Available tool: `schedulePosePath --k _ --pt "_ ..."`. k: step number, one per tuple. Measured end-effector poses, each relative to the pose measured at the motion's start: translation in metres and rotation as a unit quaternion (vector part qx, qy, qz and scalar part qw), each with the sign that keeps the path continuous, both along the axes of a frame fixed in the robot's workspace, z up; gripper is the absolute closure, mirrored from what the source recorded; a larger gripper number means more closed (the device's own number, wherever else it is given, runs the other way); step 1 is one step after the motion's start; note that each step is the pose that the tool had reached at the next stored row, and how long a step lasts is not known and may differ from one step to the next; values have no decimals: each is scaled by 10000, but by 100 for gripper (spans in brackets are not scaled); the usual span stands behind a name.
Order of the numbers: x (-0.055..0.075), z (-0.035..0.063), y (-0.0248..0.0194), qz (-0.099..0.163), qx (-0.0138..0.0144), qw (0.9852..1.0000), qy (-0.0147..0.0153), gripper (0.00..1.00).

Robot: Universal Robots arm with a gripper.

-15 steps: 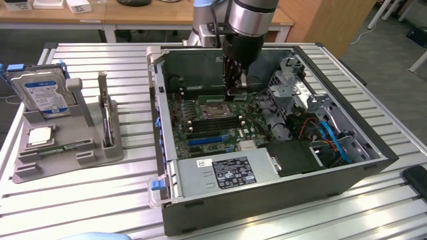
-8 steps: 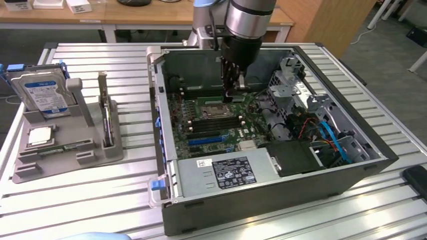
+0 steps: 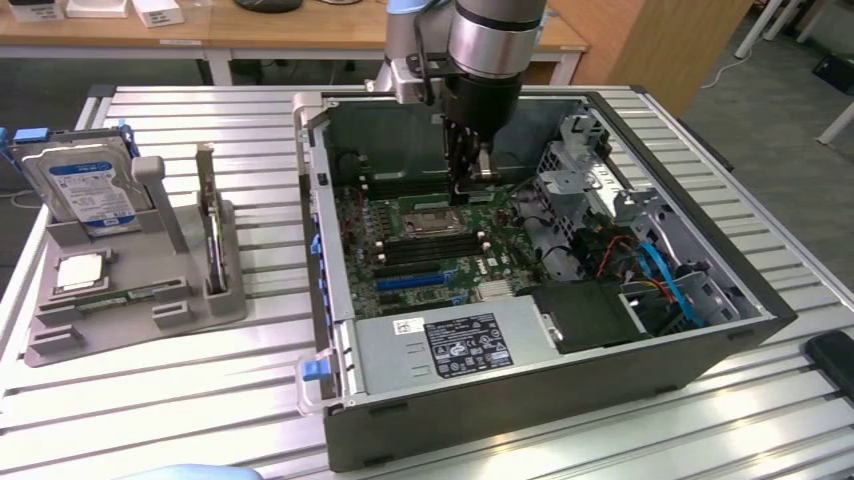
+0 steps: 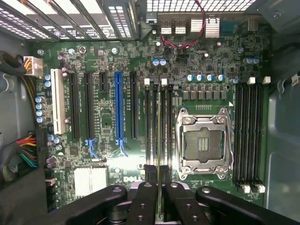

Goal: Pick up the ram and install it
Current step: 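Insert the ram into the slot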

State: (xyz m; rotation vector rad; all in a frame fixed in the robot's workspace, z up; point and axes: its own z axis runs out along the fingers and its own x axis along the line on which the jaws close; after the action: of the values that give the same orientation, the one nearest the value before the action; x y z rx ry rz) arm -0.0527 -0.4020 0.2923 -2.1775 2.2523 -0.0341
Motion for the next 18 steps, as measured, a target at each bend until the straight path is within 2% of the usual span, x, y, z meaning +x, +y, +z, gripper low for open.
schedulePosePath --k 4,7,14,18 --pt "0 -3 -1 1 -1 10000 3 87" --pt "-1 -28 0 0 -2 10000 18 87" --pt "-9 -127 13 0 -35 10000 42 87" --pt "-22 -186 16 0 -43 10000 46 87"
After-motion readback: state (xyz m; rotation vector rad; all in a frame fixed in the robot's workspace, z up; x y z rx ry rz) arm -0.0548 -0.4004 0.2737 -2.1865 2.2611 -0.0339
